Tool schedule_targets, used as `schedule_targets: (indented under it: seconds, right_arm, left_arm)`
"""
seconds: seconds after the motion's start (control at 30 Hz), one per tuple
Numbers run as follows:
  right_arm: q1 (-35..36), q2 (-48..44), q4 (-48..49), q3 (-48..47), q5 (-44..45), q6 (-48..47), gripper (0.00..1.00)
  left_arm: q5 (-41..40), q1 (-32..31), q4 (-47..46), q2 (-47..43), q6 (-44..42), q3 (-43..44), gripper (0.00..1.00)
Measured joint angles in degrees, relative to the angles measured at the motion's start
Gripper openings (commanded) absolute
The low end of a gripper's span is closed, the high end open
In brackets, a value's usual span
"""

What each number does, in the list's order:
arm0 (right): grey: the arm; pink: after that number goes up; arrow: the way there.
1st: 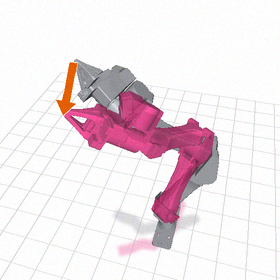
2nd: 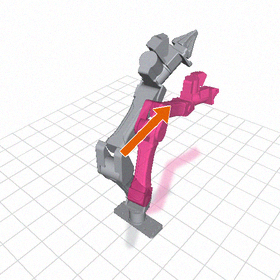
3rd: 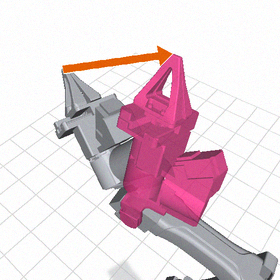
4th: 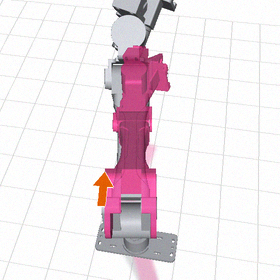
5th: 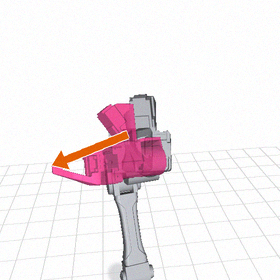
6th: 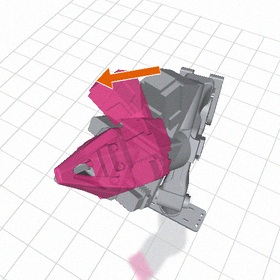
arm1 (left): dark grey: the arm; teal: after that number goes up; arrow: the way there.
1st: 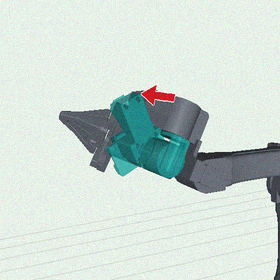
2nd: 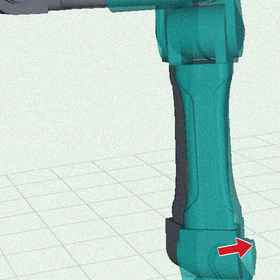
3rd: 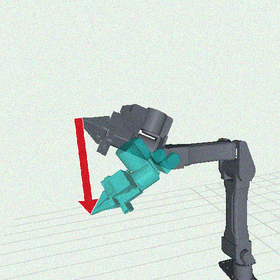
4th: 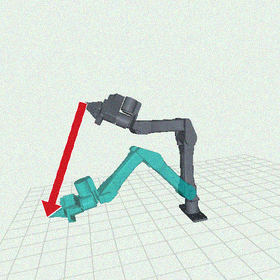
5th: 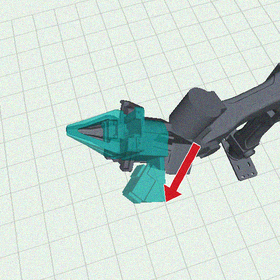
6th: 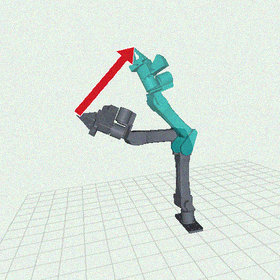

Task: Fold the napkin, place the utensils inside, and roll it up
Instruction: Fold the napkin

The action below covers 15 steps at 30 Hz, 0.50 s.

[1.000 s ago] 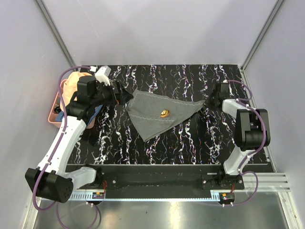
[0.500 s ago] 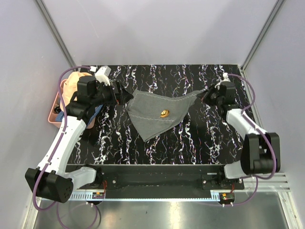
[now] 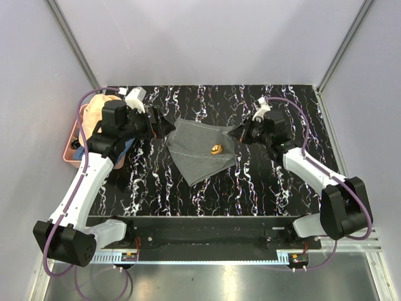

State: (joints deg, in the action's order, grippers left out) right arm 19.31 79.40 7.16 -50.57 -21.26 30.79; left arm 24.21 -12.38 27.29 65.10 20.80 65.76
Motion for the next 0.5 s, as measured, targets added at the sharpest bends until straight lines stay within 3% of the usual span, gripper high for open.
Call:
schedule_targets:
  seconds: [0.5]
  right_arm:
    - [11.26,6.58,1.2,0.44,-3.85,-2.45,0.0]
  left_arm:
    - [0.0,0.0,0.0,0.0,0.02,-0.7,0.99]
